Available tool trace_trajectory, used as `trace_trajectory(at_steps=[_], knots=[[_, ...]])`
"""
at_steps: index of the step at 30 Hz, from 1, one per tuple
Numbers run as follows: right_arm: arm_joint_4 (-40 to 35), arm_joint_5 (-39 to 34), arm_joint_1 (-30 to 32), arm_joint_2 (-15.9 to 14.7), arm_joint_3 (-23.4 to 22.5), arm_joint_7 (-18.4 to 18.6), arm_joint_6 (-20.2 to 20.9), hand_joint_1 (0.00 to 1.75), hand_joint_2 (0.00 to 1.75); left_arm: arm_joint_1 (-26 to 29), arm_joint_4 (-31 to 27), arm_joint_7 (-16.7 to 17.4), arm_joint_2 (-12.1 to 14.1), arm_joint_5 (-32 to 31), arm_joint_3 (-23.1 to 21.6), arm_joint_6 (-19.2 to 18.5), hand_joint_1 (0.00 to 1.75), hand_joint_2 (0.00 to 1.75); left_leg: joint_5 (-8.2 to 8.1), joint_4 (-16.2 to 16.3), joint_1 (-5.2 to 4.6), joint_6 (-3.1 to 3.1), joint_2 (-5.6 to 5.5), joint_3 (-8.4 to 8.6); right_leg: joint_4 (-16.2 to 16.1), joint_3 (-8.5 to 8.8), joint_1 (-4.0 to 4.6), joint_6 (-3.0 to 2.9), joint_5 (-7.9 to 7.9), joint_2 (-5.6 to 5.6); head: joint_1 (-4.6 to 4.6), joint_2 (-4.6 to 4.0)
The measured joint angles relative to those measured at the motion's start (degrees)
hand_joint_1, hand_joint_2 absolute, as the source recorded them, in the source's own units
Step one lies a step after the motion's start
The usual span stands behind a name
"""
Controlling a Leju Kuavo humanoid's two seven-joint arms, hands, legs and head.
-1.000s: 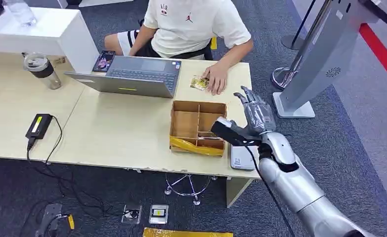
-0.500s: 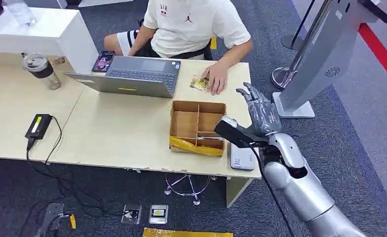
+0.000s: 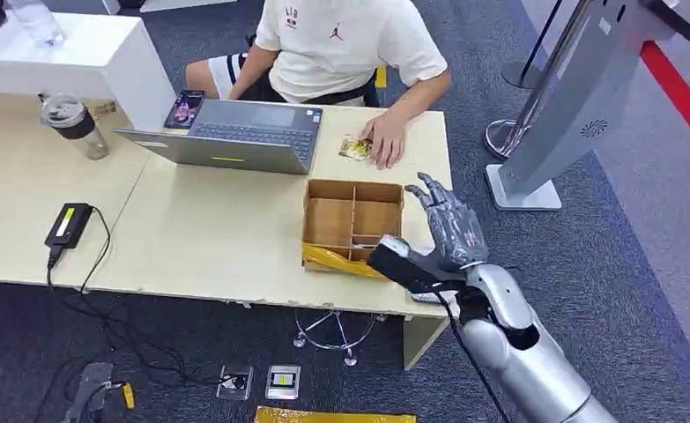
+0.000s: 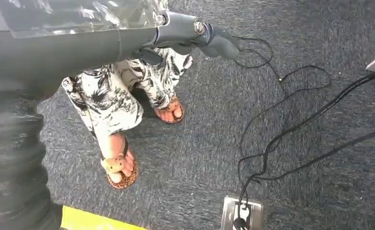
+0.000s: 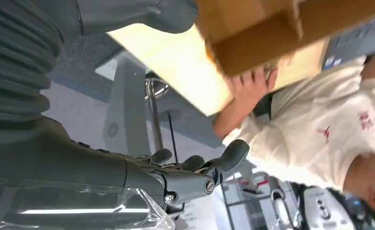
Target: Pass the card to the sensor for recognition and then transmit it.
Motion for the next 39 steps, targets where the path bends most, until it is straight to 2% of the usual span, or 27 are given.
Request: trace_trajectory(at_steps=[8, 21, 39], knots=[[-0.55, -1.64, 2.20, 1.31, 2.98, -0.87, -3.45, 0.49, 1.75, 0.50, 0.00, -0.55, 0.18, 1.38, 0.00, -0.11, 0.00, 1.75, 0.00, -0.01, 0.00, 0.00, -0.01, -0.01, -0.01, 0.02, 0.00, -0.02, -0.02, 0.01, 0.02, 0.00], [1.79, -2.93, 1.96, 2.08, 4.66, -0.24, -4.85, 0.52, 1.75, 0.79, 0.00, -0.66, 0.22, 1.81, 0.02, -0.02, 0.00, 1.75, 0.00, -0.01, 0.00, 0.00, -0.01, -0.03, 0.00, 0.00, 0.00, -0.02, -0.02, -0.01, 0.02, 0.00], [9.83, -2.84, -1.27, 4.24, 5.27, 0.87, -5.36, 0.51, 1.75, 0.58, 0.00, -0.66, 0.07, 1.05, -0.02, -0.09, 0.00, 1.75, 0.00, -0.01, -0.01, 0.00, -0.01, -0.02, -0.01, -0.02, 0.00, -0.02, -0.02, 0.00, 0.02, 0.00]])
